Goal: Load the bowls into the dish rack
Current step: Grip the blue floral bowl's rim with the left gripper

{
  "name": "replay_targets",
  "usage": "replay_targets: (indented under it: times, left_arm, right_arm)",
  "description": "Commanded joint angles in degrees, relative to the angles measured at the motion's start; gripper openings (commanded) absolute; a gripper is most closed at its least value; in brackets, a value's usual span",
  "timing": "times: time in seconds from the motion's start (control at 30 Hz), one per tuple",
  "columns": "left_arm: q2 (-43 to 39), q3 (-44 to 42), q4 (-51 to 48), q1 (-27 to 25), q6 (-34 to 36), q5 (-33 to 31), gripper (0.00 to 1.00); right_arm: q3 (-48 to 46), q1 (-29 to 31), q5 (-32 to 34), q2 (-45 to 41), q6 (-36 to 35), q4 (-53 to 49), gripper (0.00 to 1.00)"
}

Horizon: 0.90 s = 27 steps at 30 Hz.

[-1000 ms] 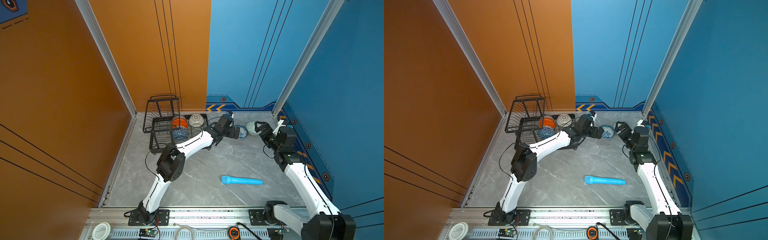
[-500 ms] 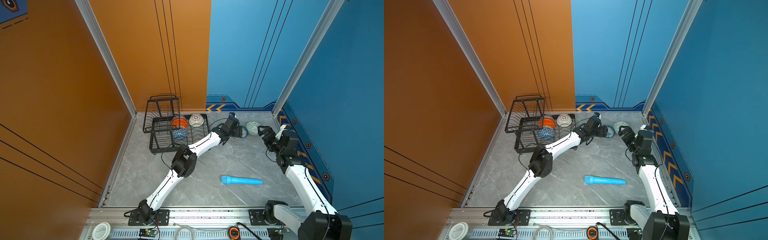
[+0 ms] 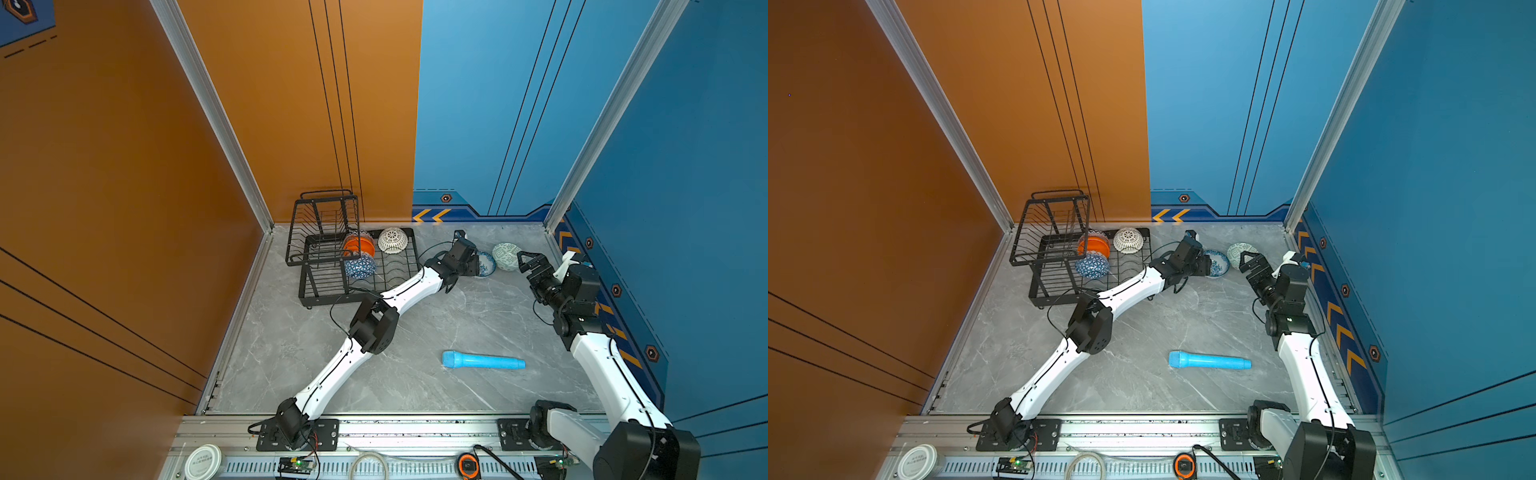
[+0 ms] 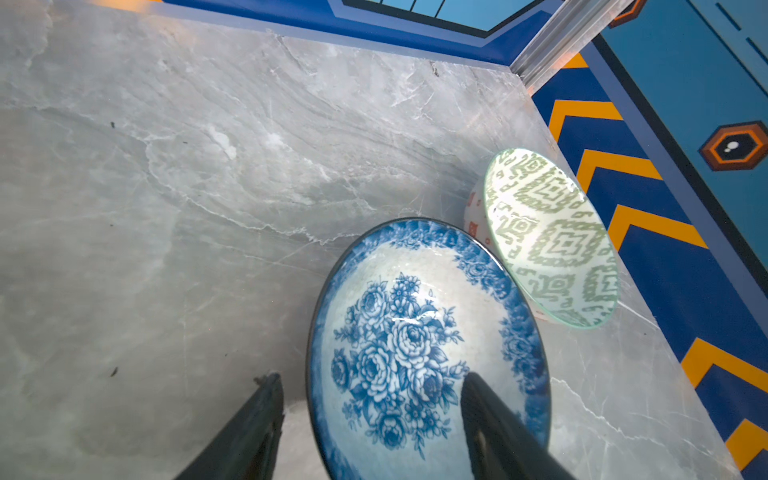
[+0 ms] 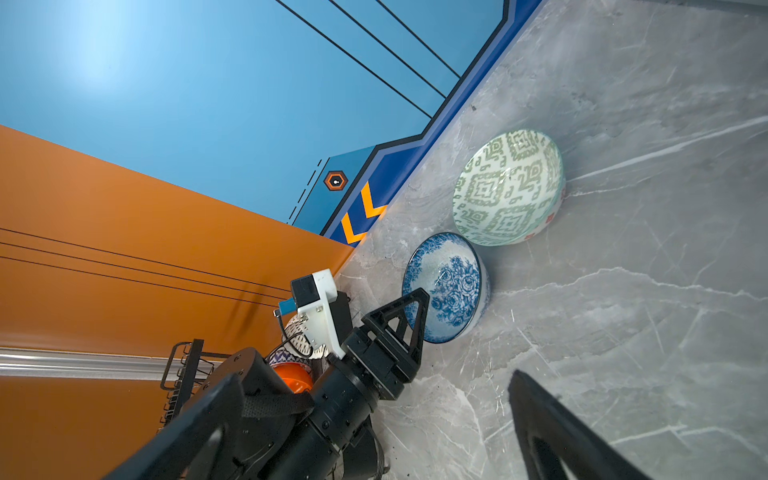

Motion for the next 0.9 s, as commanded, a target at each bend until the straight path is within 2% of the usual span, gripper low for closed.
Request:
replay_targets:
  times: [0.0, 0.13, 0.37, 0.5, 0.67, 0.87]
  left_arm:
    - [1.7, 2.3, -0.7, 0.8, -1.1, -0.5, 0.65]
    - [2.4, 2.5, -0.8, 0.9, -1.3, 0.4, 0.58]
    - [3.2, 3.4, -1.4, 1.0, -2.4, 1.9, 0.56]
    - [4.0, 4.0, -2.2, 0.8, -2.8, 2.8, 0.52]
    - [4.1, 3.4, -2.8, 1.0, -3.1, 3.2, 0.41]
    - [3.0, 2.5, -3.0, 1.0, -2.6, 3.6, 0.24]
  right_arm:
    - [-0.8, -0.7, -1.1, -1.1, 1.4, 3.1, 1.00]
    - [-0.6, -1.1, -1.2, -0.8, 1.9, 3.9, 1.00]
    - [-1.1, -1.1, -1.1, -0.1, 2.7, 5.3, 1.00]
    - [-1.7, -1.1, -1.4, 0.4, 3.5, 6.6, 1.00]
    - [-1.9, -1.2, -1.6, 0.4, 3.6, 6.7, 1.00]
    - [-2.0, -1.5, -1.5, -0.1, 3.6, 6.6, 1.00]
